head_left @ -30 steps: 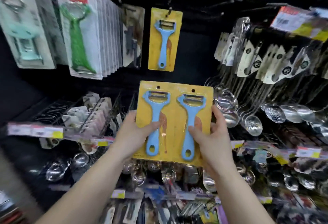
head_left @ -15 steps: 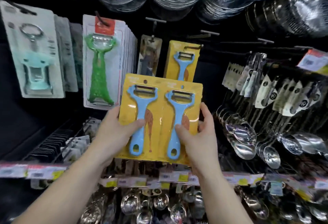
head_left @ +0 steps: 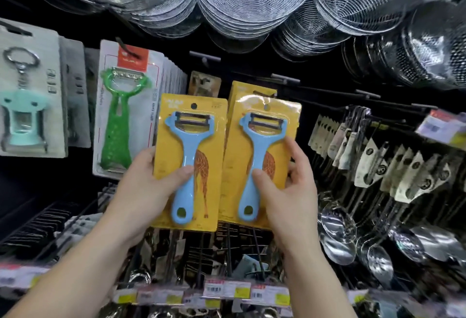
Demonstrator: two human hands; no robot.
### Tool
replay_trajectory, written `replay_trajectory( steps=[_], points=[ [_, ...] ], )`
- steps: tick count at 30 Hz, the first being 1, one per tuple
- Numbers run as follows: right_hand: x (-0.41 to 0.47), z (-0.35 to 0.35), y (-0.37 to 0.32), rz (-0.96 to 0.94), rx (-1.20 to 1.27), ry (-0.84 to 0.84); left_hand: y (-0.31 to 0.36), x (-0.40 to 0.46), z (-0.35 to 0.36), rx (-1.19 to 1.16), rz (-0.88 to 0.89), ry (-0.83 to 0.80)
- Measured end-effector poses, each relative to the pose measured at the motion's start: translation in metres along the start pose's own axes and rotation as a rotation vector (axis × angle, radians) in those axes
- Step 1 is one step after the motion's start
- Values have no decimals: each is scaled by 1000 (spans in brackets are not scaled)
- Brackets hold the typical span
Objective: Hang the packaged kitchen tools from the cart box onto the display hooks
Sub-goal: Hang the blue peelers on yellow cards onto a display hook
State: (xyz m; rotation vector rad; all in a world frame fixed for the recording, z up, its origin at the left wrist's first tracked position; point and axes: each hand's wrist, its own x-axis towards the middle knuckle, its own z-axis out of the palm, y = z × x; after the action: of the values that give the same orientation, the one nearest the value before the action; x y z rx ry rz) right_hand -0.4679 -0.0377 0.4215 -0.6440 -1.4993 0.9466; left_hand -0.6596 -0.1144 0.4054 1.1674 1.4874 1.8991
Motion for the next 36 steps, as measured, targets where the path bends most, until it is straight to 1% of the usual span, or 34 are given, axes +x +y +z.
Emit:
replay_trajectory(
  steps=[7,15,20,26,32,36],
  points=[
    [13,-13,-6,-63,49,-42,2,-9,11,-98,4,72],
    [22,-22,-6,-45,44,-88,10,-18,18,-128,18,90],
    [27,-23,-6,-32,4,-112,12,-24,22,-147,6,130],
    [44,-13,11,-25,-51,-89,12,-30,22,-153,-18,157],
    [79,8,42,-46,-140,-28,12,-32,22,-143,-41,189],
    [97,16,51,-49,-166,-11,12,-32,20,-119,-41,181]
  ],
)
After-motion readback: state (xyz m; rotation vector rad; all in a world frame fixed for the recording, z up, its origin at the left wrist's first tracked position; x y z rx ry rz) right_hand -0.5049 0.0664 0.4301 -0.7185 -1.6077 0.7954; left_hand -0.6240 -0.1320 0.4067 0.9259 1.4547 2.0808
